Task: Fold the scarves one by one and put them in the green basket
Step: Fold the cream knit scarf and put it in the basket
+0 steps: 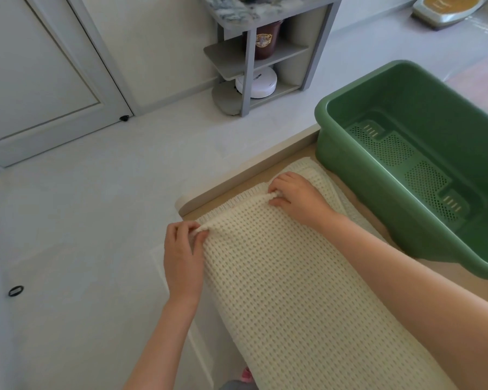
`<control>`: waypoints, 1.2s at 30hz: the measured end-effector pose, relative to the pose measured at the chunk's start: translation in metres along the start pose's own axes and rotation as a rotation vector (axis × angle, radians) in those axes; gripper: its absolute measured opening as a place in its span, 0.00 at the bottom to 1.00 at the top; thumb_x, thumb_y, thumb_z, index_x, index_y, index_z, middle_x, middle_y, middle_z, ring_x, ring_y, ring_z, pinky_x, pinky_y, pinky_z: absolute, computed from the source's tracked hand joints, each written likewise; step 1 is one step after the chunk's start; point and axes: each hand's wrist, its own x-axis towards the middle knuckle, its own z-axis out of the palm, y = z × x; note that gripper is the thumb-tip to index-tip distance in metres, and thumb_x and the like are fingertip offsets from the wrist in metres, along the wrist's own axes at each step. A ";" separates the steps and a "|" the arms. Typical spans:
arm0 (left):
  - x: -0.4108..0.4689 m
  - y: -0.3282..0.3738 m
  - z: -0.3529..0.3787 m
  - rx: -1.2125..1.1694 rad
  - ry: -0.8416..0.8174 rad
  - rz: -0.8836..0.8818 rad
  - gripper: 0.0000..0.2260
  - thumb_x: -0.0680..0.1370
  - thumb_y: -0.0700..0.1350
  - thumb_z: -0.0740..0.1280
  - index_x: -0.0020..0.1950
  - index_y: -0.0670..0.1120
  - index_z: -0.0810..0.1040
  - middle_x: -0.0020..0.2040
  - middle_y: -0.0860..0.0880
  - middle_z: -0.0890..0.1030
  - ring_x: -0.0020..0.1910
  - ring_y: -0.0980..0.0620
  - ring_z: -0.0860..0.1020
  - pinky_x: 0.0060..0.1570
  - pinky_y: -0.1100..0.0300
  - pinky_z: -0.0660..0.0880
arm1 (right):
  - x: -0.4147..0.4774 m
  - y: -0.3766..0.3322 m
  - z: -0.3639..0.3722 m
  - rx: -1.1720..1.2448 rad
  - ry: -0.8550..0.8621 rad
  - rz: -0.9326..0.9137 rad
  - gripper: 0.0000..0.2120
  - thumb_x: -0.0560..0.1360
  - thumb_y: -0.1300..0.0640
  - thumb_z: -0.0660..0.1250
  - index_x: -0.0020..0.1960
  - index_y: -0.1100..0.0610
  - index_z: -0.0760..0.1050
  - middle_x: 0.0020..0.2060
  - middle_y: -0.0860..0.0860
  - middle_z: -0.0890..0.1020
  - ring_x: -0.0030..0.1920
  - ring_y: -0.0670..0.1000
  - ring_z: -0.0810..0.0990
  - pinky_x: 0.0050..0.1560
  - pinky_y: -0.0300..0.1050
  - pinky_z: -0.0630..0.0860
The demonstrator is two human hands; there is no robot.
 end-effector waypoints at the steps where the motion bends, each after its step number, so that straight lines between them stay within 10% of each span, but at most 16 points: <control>1: 0.002 0.001 0.001 0.028 0.035 0.000 0.06 0.80 0.46 0.65 0.52 0.45 0.75 0.51 0.53 0.73 0.47 0.55 0.73 0.41 0.66 0.65 | 0.001 -0.001 -0.002 0.013 0.011 0.018 0.10 0.77 0.52 0.65 0.55 0.57 0.75 0.48 0.49 0.78 0.52 0.50 0.72 0.54 0.50 0.71; 5: 0.017 0.002 0.005 0.116 0.113 -0.090 0.07 0.80 0.50 0.63 0.51 0.47 0.71 0.43 0.53 0.78 0.39 0.50 0.75 0.37 0.56 0.67 | 0.015 -0.005 -0.004 -0.094 0.102 0.084 0.13 0.80 0.50 0.60 0.57 0.58 0.72 0.41 0.54 0.79 0.44 0.54 0.75 0.41 0.48 0.70; 16: 0.001 0.021 0.019 0.195 0.277 0.080 0.10 0.75 0.44 0.69 0.55 0.44 0.75 0.55 0.46 0.75 0.56 0.46 0.69 0.56 0.62 0.59 | -0.016 -0.008 0.005 0.033 0.366 0.243 0.20 0.80 0.48 0.59 0.69 0.57 0.68 0.67 0.53 0.70 0.69 0.52 0.64 0.70 0.48 0.60; 24: -0.024 0.031 0.073 0.393 -0.252 0.428 0.22 0.83 0.51 0.51 0.76 0.48 0.64 0.76 0.48 0.62 0.76 0.50 0.57 0.74 0.49 0.49 | -0.079 0.026 -0.020 0.064 0.175 0.765 0.28 0.79 0.46 0.61 0.73 0.60 0.62 0.71 0.59 0.65 0.72 0.58 0.61 0.69 0.53 0.61; 29: -0.024 0.028 0.075 0.549 -0.296 0.425 0.25 0.83 0.56 0.46 0.79 0.49 0.54 0.79 0.49 0.52 0.78 0.49 0.48 0.74 0.43 0.45 | -0.071 0.021 -0.019 0.056 0.358 0.625 0.05 0.78 0.55 0.64 0.50 0.57 0.74 0.46 0.51 0.79 0.51 0.53 0.77 0.47 0.47 0.74; 32: -0.024 0.029 0.075 0.568 -0.302 0.431 0.26 0.82 0.57 0.46 0.79 0.50 0.54 0.79 0.49 0.52 0.78 0.48 0.47 0.74 0.43 0.45 | -0.045 0.015 -0.032 -0.076 0.542 0.391 0.03 0.79 0.63 0.62 0.50 0.60 0.75 0.35 0.51 0.79 0.30 0.50 0.74 0.27 0.37 0.63; 36: -0.023 0.029 0.075 0.572 -0.314 0.420 0.27 0.82 0.59 0.46 0.79 0.50 0.52 0.80 0.49 0.50 0.78 0.48 0.45 0.74 0.43 0.43 | -0.009 0.023 -0.034 -0.318 0.435 0.219 0.10 0.72 0.72 0.66 0.51 0.64 0.74 0.42 0.57 0.81 0.38 0.54 0.80 0.28 0.40 0.71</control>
